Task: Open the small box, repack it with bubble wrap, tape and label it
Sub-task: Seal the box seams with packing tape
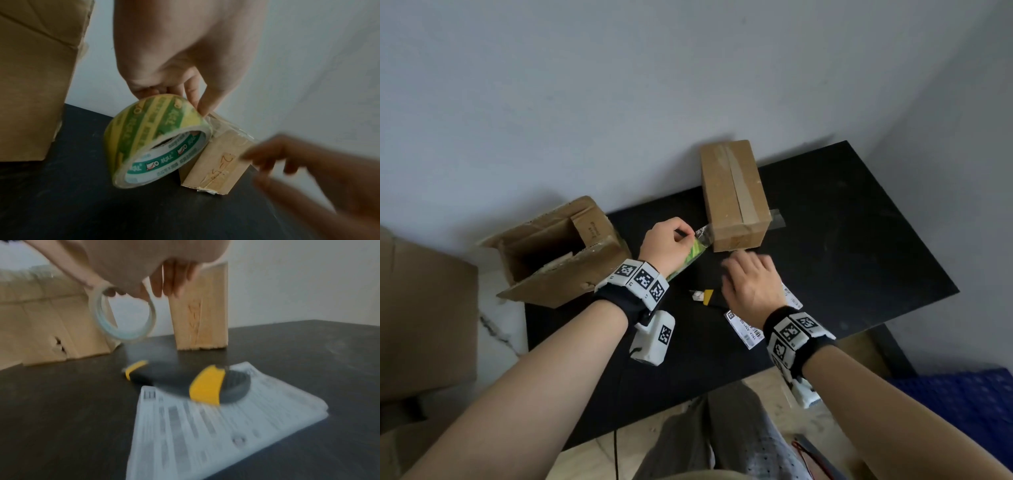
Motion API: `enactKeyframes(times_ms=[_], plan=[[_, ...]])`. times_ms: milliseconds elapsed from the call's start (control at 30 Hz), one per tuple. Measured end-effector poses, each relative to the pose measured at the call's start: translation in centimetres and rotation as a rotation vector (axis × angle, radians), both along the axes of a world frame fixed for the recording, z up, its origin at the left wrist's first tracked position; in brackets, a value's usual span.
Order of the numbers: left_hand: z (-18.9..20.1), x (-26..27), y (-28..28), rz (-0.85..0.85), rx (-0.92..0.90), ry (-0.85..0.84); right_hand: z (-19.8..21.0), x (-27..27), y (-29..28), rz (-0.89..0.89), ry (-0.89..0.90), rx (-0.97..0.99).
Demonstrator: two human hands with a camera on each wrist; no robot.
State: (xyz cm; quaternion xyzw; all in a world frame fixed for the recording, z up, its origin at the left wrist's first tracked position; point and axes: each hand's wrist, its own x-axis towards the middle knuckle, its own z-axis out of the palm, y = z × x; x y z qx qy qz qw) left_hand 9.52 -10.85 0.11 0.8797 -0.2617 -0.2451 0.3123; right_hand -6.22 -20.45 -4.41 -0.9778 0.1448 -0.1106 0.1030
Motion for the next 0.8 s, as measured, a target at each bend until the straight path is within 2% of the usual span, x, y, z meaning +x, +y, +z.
enactKeyframes(times_ms=[33,100,300,567,667,800], plan=[[0.1,0.1,-0.1,-0.007,0.007,0.002,0.8,0.5,-0.2,-0.036,-0.119,-0.044],[0.2,0.1,-0.2,-0.018,0.023,0.004,2.4,1.8,-0.8,-0.079,-0.176,-0.065],[0.3,0.2,-0.1,-0.034,0.031,-0.020,4.2,3.8,-3.0,0.017,0.191,-0.057],[0.1,0.8,0.7,-0.141,0.135,-0.131,5.2,4.7,-2.8,0.043,0.294,-0.068],[-0.4,1.3,1.6,-0.153,0.205,-0.123,5.4,4.3,-3.4,-0.009,0.278,-0.018],[-1.1,0.7,2.3,-0.130,0.153,-0.102,5.2,3.8,-3.8,-0.003,0.272,0.014]])
